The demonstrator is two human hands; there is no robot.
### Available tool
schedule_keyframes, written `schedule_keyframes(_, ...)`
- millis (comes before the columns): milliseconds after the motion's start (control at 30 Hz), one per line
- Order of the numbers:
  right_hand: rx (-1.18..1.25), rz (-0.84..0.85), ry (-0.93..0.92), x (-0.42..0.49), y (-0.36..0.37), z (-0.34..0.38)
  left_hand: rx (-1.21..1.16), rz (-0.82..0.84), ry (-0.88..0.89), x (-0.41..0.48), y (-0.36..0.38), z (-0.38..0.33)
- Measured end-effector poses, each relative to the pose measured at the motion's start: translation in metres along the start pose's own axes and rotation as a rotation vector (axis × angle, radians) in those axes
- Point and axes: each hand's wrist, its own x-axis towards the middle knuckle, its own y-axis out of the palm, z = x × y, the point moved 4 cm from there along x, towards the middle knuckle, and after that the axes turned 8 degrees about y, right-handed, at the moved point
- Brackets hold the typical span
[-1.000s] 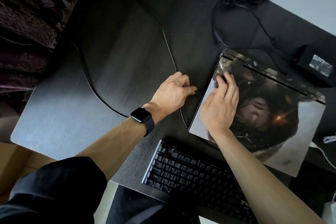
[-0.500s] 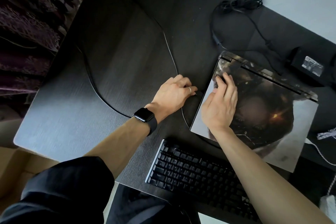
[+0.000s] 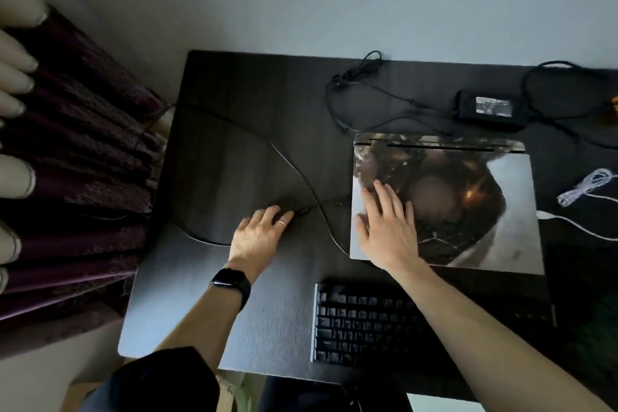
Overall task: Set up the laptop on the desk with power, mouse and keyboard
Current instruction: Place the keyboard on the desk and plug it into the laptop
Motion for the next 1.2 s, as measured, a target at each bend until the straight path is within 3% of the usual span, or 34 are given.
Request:
schedule_keyframes(200,0.052,0.038,0.092,-0.07,0.008,-0.036,0.034,0.182,-0.095,0.015,-0.02,-0.025)
schedule_keyframes(433,0.125,0.096,0.15,-0.109,0.017,-0.043,-0.04,0.173,-0.184,-0.004,0.002,-0.062)
schedule_keyframes(633,0.277,0.069,0.295,-0.122,0.009,-0.045,-0.094,0.103,-0.155,-0.005,-0.011,-0.068)
schedule_keyframes(967,0.584,-0.147,0.655,-0.261,-0.023,-0.055,-0.174,0.051,0.249,-0.033,-0.094,-0.142)
schedule_keyframes(1200,0.627,-0.659,0.785,-0.33,-0.134,-0.119,-0.176,-0.163,0.673,-0.046,-0.204,-0.277)
